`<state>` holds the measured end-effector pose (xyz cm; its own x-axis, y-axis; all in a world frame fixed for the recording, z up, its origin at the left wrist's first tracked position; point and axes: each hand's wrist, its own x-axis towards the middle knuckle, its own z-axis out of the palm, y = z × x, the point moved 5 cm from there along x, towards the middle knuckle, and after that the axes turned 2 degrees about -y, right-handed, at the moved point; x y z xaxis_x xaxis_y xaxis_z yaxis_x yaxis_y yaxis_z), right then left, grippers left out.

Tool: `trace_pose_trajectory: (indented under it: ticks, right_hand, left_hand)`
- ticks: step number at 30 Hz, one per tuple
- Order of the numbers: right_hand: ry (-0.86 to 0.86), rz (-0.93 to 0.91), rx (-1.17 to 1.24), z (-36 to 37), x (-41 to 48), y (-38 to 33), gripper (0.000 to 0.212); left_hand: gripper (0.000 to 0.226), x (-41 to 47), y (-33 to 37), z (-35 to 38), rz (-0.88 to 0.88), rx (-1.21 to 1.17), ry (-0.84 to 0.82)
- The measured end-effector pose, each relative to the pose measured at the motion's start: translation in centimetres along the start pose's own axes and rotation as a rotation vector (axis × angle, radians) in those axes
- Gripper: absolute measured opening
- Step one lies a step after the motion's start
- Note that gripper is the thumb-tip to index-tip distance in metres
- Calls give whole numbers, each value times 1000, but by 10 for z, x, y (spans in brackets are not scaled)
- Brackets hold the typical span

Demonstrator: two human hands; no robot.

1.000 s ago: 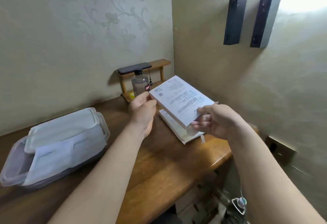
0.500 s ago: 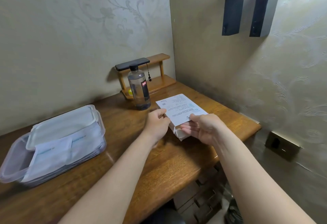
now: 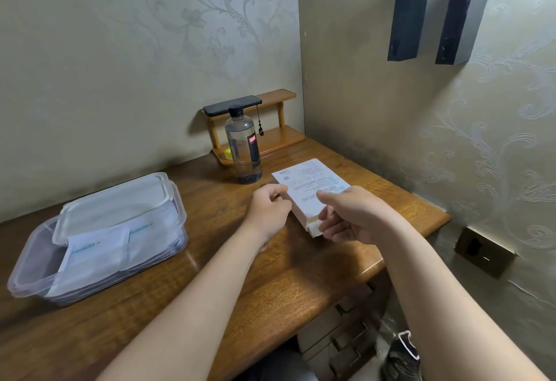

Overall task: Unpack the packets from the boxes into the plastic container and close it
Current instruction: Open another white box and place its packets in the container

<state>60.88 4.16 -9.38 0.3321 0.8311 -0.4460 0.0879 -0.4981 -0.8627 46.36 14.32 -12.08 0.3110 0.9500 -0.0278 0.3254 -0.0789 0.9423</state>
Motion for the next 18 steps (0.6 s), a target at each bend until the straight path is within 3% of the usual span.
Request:
trace_pose_trajectory:
  ticks: [8,14,18]
  right_hand:
    - [-137,-268,14,81,-23,-64,32]
    - [-329,-430,-48,206,-57,-114,30]
    - [-500,-490,-102,304,-91,-138,35]
  left_hand:
    - [20,-39,34,-99,172,-84,191]
    - [19,-97,37,-227,202,-156,373]
    - [21,-150,24,-319,211,-72,576]
